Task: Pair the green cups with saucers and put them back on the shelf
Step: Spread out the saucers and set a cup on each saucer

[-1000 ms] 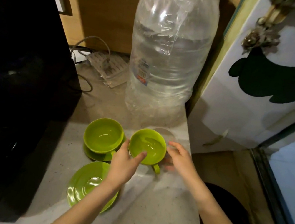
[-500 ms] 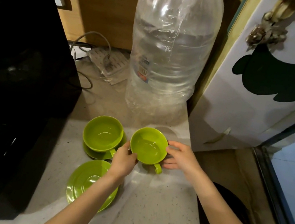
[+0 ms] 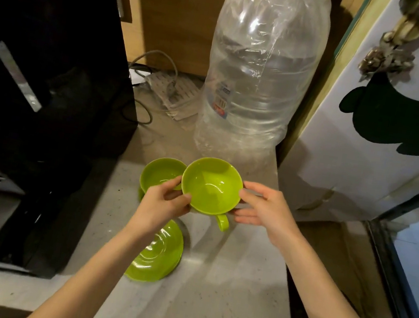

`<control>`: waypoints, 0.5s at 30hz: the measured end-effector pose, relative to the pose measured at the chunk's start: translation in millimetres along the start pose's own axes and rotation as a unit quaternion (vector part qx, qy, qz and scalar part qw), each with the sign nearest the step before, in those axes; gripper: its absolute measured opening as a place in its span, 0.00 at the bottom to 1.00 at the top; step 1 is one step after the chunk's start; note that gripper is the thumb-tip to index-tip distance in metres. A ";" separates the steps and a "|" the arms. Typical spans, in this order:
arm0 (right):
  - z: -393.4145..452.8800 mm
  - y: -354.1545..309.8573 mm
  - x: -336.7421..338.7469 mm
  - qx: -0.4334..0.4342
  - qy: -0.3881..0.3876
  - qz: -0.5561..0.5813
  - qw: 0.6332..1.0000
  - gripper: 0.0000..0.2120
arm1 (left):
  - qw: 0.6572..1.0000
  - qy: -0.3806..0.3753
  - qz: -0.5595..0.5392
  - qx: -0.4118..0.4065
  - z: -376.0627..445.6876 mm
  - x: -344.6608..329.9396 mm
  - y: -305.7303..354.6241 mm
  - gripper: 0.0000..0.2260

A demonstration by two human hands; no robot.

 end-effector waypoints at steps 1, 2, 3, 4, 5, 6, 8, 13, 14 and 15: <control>-5.9 -2.2 -6.1 0.008 -0.008 0.003 1.000 0.16 | 1.000 0.009 -0.005 -0.005 -5.7 6.7 2.4 0.22; -11.2 -3.7 -11.9 0.015 -0.017 0.007 1.000 0.14 | 1.000 0.015 -0.009 -0.007 -10.4 13.3 3.1 0.23; -16.2 -4.4 -18.2 0.020 -0.026 0.008 0.999 0.13 | 1.000 0.019 -0.009 -0.008 -16.2 20.5 3.4 0.23; -21.1 -4.1 -25.2 0.023 -0.035 0.009 0.999 0.12 | 1.000 0.026 -0.007 -0.009 -22.7 28.6 2.5 0.24; -25.0 -2.7 -31.8 0.025 -0.044 0.010 0.999 0.11 | 0.999 0.036 -0.006 -0.010 -29.4 36.1 1.6 0.24; -27.6 -0.4 -38.4 0.025 -0.053 0.011 0.998 0.12 | 0.999 0.045 -0.005 -0.011 -35.9 43.3 0.3 0.24; -31.1 6.5 -51.3 0.019 -0.069 0.007 0.997 0.12 | 0.998 0.055 -0.004 -0.014 -49.4 55.6 -2.8 0.24; -30.3 33.4 -75.1 -0.013 -0.084 -0.020 0.996 0.18 | 0.998 0.064 -0.001 0.007 -75.8 78.6 -22.4 0.23; -29.9 38.6 -78.1 -0.020 -0.085 -0.024 0.996 0.19 | 0.998 0.065 0.002 0.014 -79.3 82.5 -27.7 0.23; -29.6 43.4 -80.8 -0.027 -0.087 -0.026 0.996 0.19 | 0.998 0.066 0.006 0.020 -82.7 85.8 -32.5 0.23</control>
Point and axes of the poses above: each hand's wrist, its own z-axis towards the middle knuckle, its own x-axis out of the back of the hand, y = z × x, the point moved 1 cm from there along z, towards the middle knuckle, and after that the axes turned 10 degrees about -x, right-handed, at the moved point
